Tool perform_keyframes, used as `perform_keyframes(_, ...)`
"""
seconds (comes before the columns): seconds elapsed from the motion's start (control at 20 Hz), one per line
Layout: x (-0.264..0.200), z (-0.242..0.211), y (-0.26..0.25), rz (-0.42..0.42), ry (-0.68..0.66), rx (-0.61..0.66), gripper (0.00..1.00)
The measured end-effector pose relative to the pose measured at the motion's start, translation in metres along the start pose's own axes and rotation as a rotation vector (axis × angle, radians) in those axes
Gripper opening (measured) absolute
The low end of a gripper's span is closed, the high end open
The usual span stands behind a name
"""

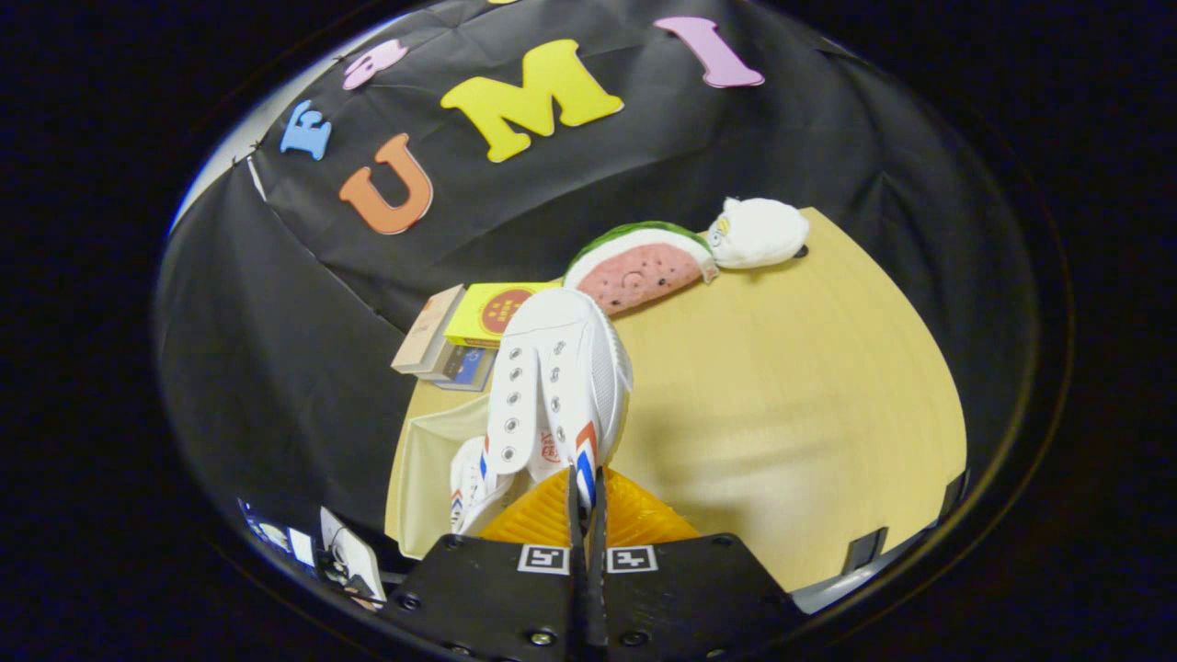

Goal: Open the storage box then place both shoes into the box .Put the left shoe in first, then the right shoe, with the right side of both shoes facing outward in a uniform manner.

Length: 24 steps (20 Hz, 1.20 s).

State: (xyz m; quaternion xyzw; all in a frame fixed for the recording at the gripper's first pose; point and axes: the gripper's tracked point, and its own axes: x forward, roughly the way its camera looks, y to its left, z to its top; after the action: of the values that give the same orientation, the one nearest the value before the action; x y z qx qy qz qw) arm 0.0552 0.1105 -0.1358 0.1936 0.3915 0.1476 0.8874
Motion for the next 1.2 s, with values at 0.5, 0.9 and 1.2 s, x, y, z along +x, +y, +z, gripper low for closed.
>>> perform_keyframes(0.5, 0.071, -0.053, 0.121, 0.012, 0.059, -0.085, 0.00)
perform_keyframes(0.9, 0.100, -0.085, 0.113, -0.086, 0.062, -0.127, 0.00)
perform_keyframes(1.2, 0.109, -0.095, 0.095, -0.122, 0.074, -0.157, 0.00)
